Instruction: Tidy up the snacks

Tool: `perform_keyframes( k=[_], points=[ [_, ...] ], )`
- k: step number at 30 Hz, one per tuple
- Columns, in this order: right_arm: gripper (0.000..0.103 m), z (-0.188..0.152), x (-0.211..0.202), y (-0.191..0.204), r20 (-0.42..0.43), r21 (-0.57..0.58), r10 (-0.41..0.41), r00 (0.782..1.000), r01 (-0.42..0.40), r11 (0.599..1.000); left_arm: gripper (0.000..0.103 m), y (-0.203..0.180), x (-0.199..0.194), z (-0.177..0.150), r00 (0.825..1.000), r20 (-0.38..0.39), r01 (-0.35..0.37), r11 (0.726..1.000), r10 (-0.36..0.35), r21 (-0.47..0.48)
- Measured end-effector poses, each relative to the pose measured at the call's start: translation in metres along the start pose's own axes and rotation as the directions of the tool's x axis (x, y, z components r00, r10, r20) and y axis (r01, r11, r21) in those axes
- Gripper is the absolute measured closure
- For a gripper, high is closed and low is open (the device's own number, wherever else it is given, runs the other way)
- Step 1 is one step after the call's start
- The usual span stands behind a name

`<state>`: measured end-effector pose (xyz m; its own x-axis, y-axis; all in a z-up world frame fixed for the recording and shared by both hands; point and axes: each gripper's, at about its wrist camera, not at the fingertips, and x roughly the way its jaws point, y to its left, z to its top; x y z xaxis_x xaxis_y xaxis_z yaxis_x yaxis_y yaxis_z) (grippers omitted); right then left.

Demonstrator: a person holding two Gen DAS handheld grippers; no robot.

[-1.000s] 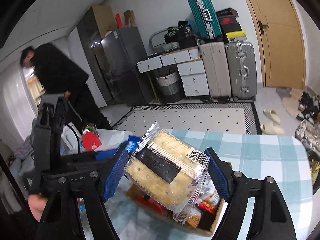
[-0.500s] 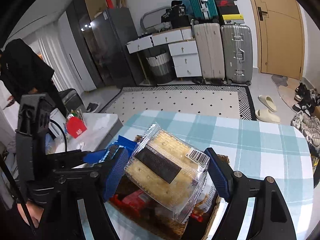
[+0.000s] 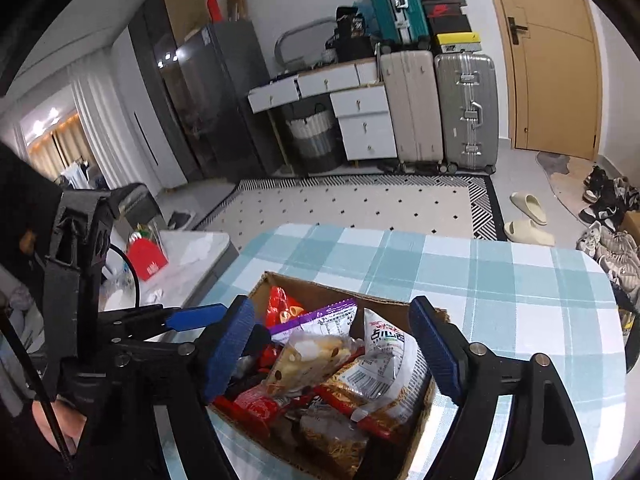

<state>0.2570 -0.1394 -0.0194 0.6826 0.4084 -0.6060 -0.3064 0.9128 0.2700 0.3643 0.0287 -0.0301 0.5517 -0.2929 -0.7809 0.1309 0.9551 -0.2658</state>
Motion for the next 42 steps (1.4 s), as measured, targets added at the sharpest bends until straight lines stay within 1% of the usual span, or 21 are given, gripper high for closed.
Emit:
perform_keyframes(
  k=[1, 2, 6, 9, 13, 16, 22, 26, 28, 29, 30, 32, 34, 37, 40, 42],
  points=[
    [0.017, -0.001, -0.004, 0.000, 0.007, 0.002, -0.003, 1.000, 0.003, 1.000, 0.024, -0.001, -0.002, 0.000, 1.000, 0.007, -0.006, 1.000, 0.006, 0.000],
    [0.017, -0.003, -0.008, 0.000, 0.013, 0.003, -0.004, 1.000, 0.004, 1.000, 0.024, -0.001, -0.007, 0.000, 1.000, 0.019, -0.004, 1.000, 0.004, 0.001],
    [0.017, -0.006, -0.022, 0.000, 0.032, 0.002, -0.006, 0.999, 0.006, 1.000, 0.024, -0.006, -0.017, -0.002, 1.000, 0.027, -0.013, 1.000, 0.012, 0.013],
    [0.017, -0.012, -0.034, -0.003, 0.053, 0.024, 0.000, 0.999, -0.001, 1.000, 0.024, -0.009, -0.028, -0.007, 0.999, 0.043, -0.026, 0.999, 0.025, 0.019],
    [0.014, -0.023, -0.054, -0.009, 0.084, 0.062, 0.012, 0.996, -0.017, 0.998, 0.024, -0.014, -0.045, -0.019, 0.995, 0.077, -0.059, 0.998, 0.056, 0.032],
    [0.013, -0.037, -0.072, -0.012, 0.116, 0.078, 0.024, 0.993, -0.033, 0.996, 0.023, -0.017, -0.061, -0.035, 0.990, 0.119, -0.084, 0.995, 0.078, 0.045],
    [0.006, -0.080, -0.107, -0.009, 0.197, 0.064, 0.028, 0.980, -0.042, 0.997, 0.021, -0.026, -0.090, -0.078, 0.969, 0.204, -0.154, 0.985, 0.137, 0.075],
    [0.003, -0.107, -0.121, -0.005, 0.220, 0.054, 0.037, 0.975, -0.050, 0.997, 0.018, -0.031, -0.104, -0.103, 0.954, 0.253, -0.181, 0.981, 0.158, 0.067],
    [0.002, -0.120, -0.128, -0.005, 0.227, 0.060, 0.039, 0.973, -0.054, 0.997, 0.011, -0.033, -0.108, -0.113, 0.949, 0.270, -0.189, 0.980, 0.165, 0.065],
    [0.001, -0.127, -0.130, -0.005, 0.232, 0.061, 0.040, 0.972, -0.055, 0.997, 0.004, -0.034, -0.111, -0.121, 0.942, 0.286, -0.202, 0.978, 0.178, 0.058],
    [0.001, -0.133, -0.133, -0.005, 0.236, 0.061, 0.037, 0.971, -0.053, 0.997, 0.001, -0.035, -0.112, -0.126, 0.937, 0.294, -0.215, 0.975, 0.190, 0.054],
    [0.001, -0.147, -0.137, -0.005, 0.236, 0.048, 0.020, 0.972, -0.032, 0.998, 0.001, -0.037, -0.116, -0.138, 0.925, 0.324, -0.228, 0.972, 0.199, 0.053],
    [0.001, -0.158, -0.139, -0.005, 0.235, 0.034, -0.001, 0.972, -0.007, 0.999, 0.001, -0.038, -0.118, -0.149, 0.919, 0.336, -0.238, 0.970, 0.205, 0.058],
    [0.001, -0.174, -0.139, -0.009, 0.229, 0.028, -0.021, 0.973, 0.015, 0.999, 0.001, -0.038, -0.118, -0.169, 0.903, 0.369, -0.260, 0.963, 0.219, 0.066],
    [0.001, -0.190, -0.139, -0.016, 0.229, 0.033, -0.034, 0.973, 0.027, 0.999, 0.001, -0.034, -0.113, -0.184, 0.896, 0.388, -0.269, 0.959, 0.217, 0.085],
    [0.001, -0.200, -0.138, -0.019, 0.230, 0.028, -0.053, 0.972, 0.047, 0.998, 0.001, -0.030, -0.110, -0.196, 0.885, 0.403, -0.292, 0.952, 0.233, 0.090]
  ],
)
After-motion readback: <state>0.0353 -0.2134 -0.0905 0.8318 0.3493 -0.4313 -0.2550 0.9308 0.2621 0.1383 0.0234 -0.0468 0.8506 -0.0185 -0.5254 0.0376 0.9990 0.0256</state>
